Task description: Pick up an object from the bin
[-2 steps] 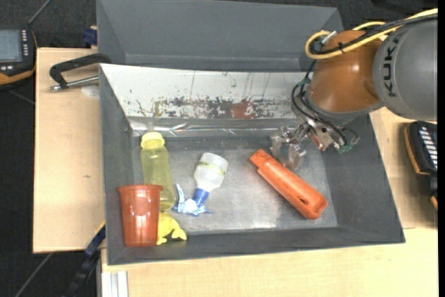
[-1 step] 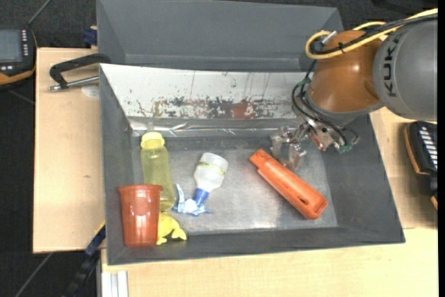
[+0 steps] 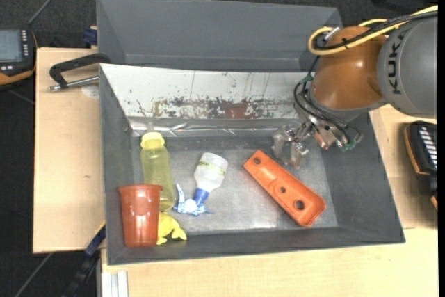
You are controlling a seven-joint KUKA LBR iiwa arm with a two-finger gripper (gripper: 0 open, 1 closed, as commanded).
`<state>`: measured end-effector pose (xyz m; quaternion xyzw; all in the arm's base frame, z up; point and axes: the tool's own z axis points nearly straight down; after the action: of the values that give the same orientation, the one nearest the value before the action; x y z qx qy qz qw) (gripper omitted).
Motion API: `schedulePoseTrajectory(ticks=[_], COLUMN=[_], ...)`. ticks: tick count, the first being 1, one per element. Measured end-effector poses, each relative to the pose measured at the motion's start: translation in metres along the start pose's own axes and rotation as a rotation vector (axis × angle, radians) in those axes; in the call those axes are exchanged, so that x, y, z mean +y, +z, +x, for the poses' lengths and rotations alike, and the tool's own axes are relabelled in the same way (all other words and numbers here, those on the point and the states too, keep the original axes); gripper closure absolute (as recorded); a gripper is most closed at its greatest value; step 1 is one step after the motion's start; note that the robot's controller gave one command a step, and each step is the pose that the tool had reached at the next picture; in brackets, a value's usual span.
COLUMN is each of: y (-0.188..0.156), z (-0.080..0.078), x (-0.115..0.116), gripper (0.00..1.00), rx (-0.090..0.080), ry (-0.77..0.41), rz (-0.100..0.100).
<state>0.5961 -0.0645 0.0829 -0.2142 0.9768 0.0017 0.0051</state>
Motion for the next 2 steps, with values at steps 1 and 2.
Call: schedulePoseTrajectory(ticks=[1,2], y=[-0.018,-0.032], z=[-0.001,-0.002], x=[0.000,0.000], gripper=[1.00,1.00], rx=[-0.004,-0.005], ry=[-0.001,0.000], rz=[0.003,0.002])
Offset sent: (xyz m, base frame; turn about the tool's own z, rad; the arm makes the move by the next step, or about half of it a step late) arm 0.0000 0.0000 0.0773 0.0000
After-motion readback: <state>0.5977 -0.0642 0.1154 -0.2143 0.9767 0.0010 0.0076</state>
